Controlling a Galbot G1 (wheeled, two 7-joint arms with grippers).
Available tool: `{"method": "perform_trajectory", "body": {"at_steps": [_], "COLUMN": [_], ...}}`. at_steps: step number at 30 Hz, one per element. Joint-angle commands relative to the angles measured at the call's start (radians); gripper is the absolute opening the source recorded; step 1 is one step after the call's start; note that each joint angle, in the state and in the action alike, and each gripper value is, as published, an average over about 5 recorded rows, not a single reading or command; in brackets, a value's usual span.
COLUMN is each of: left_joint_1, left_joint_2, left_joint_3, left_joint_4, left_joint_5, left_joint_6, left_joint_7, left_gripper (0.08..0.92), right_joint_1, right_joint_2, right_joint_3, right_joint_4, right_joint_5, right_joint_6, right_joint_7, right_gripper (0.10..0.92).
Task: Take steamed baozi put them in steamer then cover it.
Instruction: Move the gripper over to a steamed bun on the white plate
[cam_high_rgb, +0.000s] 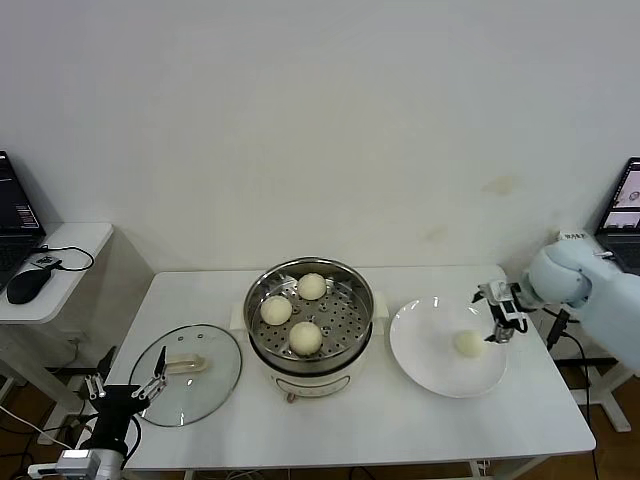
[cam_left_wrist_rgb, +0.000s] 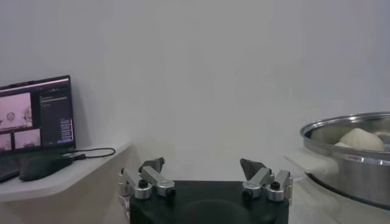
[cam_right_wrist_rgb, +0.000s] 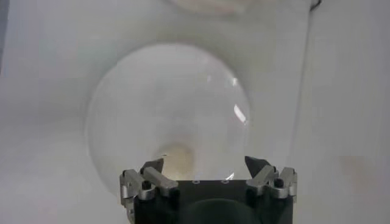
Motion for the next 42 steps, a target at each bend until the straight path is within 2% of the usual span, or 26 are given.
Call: {"method": "perform_trajectory", "body": {"at_steps": [1, 9, 29, 32, 42], "left_joint_1": [0.018, 0.030, 0.023, 0.022, 0.027], "left_joint_2": [0.002, 0.000, -0.004, -0.006, -0.009], "left_joint_3": [-0.014, -0.020, -0.015, -0.015, -0.018], "left_joint_4": [-0.020, -0.037, -0.028, -0.027, -0.037], "left_joint_5": [-0.001, 0.001, 0.000, 0.000, 0.000], "left_joint_6": [0.003, 0.004, 0.003, 0.002, 0.002], "left_joint_7": [0.001, 0.001, 0.002, 0.002, 0.001], "left_gripper": [0.823, 0.823, 0.823, 0.823, 0.823], "right_joint_1": [-0.173, -0.173, -0.162, -0.160, -0.146], "right_joint_2": [0.080, 0.181, 0.254, 0.258, 0.253], "right_joint_3": [0.133, 0.132, 0.130, 0.129, 0.119], "right_joint_4": [-0.177, -0.271, -0.367, -0.374, -0.355], "right_joint_5": [-0.081, -0.091, -0.119, -0.121, -0.106], "right_joint_6": [0.028, 0.044, 0.040, 0.039, 0.035], "right_joint_7": [0.007, 0.010, 0.037, 0.035, 0.012], "right_gripper": [0.823, 0.823, 0.818, 0.792, 0.634]}}
